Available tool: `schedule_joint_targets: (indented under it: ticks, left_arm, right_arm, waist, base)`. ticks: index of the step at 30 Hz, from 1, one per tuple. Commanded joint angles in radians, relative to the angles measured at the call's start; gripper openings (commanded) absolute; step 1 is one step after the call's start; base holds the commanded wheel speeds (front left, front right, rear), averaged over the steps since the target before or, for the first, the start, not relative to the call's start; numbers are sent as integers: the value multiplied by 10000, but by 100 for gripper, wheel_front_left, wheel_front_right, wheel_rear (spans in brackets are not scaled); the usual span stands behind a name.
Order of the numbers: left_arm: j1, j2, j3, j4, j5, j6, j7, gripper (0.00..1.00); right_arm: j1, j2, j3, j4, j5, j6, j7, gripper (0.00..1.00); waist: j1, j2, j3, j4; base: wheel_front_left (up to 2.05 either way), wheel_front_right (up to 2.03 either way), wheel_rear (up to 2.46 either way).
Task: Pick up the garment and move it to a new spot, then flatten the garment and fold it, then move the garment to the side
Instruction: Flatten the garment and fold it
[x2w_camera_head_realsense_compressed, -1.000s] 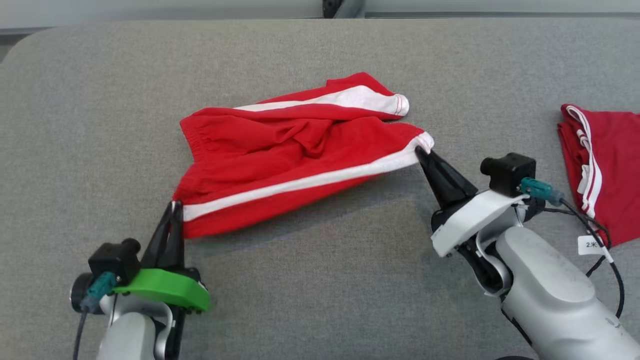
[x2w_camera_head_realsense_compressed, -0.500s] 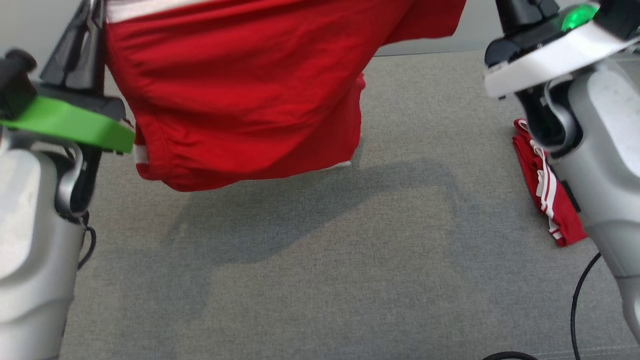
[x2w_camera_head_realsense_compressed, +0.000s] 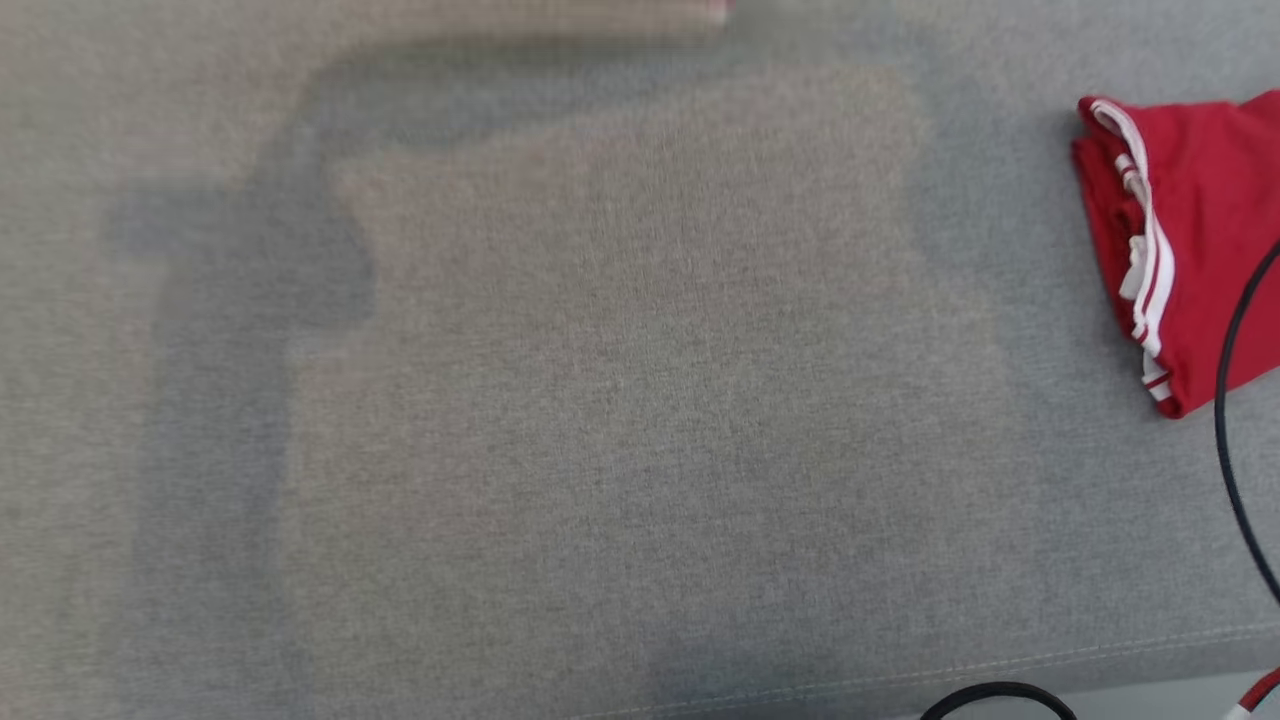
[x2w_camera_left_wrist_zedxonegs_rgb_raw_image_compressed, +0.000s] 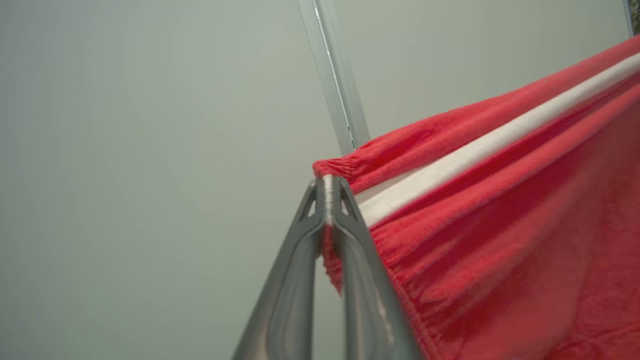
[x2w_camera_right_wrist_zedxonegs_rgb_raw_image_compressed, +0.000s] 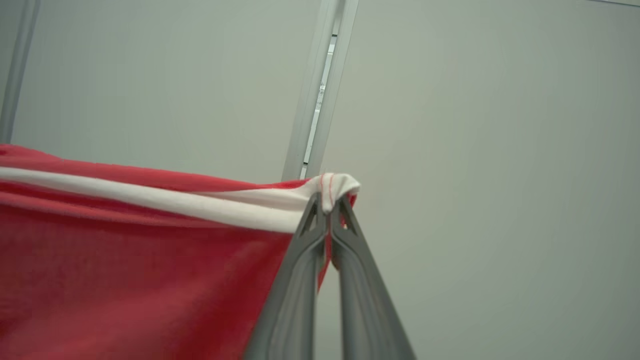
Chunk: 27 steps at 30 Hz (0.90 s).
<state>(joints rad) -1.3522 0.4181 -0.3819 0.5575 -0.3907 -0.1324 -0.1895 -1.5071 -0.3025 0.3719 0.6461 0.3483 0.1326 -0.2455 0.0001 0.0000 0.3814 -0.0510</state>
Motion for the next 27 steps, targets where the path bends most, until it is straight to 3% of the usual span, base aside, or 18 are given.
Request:
schedule_joint_targets:
  ticks: [1, 5, 10, 16, 20, 27]
  left_arm:
    - [-682, 43, 76, 502, 26, 42, -298, 0]
    - [-910, -198, 88, 1158, -89, 45, -666, 0]
    - [153, -455, 140, 1355, -600, 45, -747, 0]
    - [3570, -714, 24, 978, -1751, 38, -759, 0]
    - [6240, -1016, 70, 854, -2031, 36, -758, 0]
    - [9048, -1727, 311, 930, -1996, 36, -714, 0]
  right_arm:
    - [-534, -23, -529, 364, -306, -42, -124, 0]
    - [-571, 238, -1122, 513, -587, -44, -208, 0]
    - [767, 481, -846, 254, -377, -42, -192, 0]
    - [4183, 667, 119, -596, 626, -31, -194, 0]
    - [6817, 145, 1075, -1172, 1132, -31, -194, 0]
    - [9628, -404, 1556, -1671, 1870, -31, -193, 0]
  waist:
    - [-1, 0, 1836, -380]
    - [-1, 0, 1975, -404]
    - [-1, 0, 1989, -443]
    - [-1, 0, 1546, -549]
    - [-1, 0, 887, -569]
    - [-1, 0, -494, -525]
  base:
    - [0, 0, 0]
    - [0, 0, 0]
    - [0, 0, 0]
    - [0, 0, 0]
    - [0, 0, 0]
    - [0, 0, 0]
